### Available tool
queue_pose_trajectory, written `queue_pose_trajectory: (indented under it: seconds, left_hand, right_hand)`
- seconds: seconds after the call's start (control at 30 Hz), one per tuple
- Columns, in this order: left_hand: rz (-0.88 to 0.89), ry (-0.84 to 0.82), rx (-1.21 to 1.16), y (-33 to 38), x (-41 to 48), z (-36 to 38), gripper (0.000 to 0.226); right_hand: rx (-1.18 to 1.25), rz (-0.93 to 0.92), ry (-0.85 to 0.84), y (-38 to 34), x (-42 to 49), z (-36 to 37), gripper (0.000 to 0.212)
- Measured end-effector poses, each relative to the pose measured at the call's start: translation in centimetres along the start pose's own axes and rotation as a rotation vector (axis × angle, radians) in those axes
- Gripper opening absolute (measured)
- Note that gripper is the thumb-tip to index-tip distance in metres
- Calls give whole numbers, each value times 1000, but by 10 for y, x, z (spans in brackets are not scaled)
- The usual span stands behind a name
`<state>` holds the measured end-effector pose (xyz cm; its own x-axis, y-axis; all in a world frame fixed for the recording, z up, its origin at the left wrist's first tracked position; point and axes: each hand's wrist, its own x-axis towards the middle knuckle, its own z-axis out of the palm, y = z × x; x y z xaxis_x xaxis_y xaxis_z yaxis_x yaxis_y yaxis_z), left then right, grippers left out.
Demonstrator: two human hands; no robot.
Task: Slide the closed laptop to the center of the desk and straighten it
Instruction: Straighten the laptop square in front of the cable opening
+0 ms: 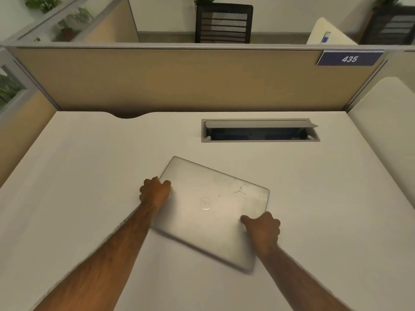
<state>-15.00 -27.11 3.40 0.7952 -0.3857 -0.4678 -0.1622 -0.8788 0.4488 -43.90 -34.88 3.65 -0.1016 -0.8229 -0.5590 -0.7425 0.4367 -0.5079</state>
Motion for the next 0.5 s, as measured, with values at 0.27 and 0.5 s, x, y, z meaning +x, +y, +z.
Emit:
queue_pose_trajectory:
  seconds: [0.27, 0.5]
  left_hand:
    - [35, 7, -53, -7, 5, -3, 56]
    - [33, 49, -222, -16, -13, 5, 52]
  right_hand:
    - [133, -13, 1, 5, 7, -7, 66]
    - [175, -117, 6, -1, 29, -22, 70]
